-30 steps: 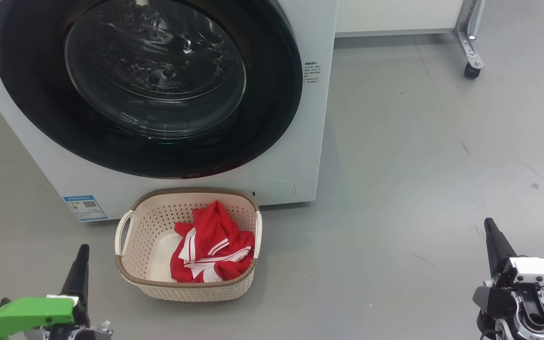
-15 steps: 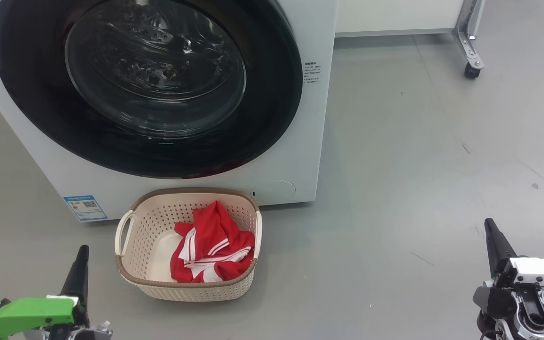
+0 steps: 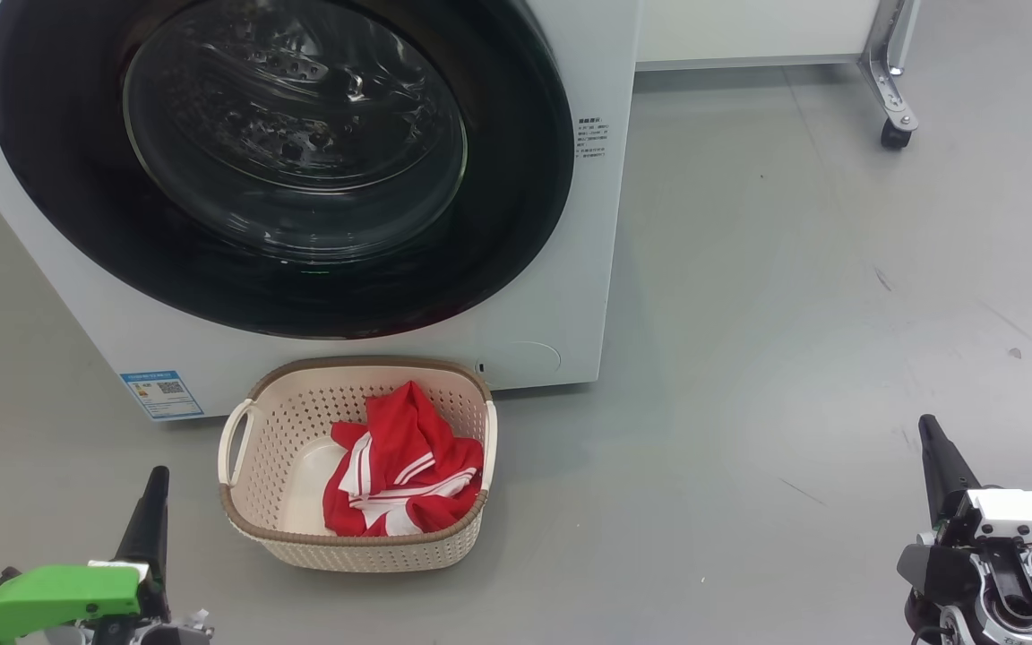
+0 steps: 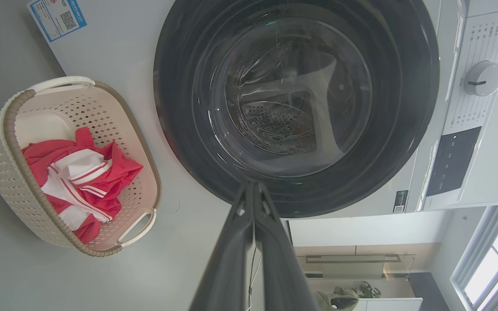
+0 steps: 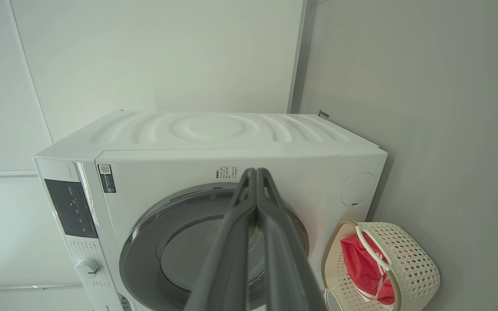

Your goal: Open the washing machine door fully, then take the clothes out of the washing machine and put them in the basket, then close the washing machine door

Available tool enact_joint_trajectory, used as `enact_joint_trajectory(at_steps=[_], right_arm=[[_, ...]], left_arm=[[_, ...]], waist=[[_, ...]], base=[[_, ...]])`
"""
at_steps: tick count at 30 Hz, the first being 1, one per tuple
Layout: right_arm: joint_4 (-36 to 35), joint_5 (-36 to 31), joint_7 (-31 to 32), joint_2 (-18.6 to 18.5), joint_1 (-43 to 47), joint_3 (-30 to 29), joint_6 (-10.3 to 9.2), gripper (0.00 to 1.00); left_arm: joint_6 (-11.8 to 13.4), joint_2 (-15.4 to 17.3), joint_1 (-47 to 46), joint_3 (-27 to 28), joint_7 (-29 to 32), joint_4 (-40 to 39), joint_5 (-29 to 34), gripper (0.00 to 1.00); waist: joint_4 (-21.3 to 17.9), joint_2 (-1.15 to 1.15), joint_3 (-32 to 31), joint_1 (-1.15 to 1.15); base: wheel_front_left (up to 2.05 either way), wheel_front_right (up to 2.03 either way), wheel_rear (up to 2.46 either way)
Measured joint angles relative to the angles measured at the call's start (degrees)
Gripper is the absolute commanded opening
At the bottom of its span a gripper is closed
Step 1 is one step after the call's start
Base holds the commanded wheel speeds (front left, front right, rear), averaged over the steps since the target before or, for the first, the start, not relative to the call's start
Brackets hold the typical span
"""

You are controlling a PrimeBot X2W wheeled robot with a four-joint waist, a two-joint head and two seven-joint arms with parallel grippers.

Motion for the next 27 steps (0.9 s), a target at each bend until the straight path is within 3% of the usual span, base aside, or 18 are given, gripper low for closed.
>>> enact_joint_trajectory(at_steps=[27], right_arm=[[0.2,0.0,0.2,0.0,0.0,-0.1,0.30,0.00]], left_arm=[[0.0,-0.1,-0.1,0.2,0.0,0.3,0.0,0.00]], waist=[[0.0,0.00,0.0,0.00]], base=[[0.00,0.00,0.00]])
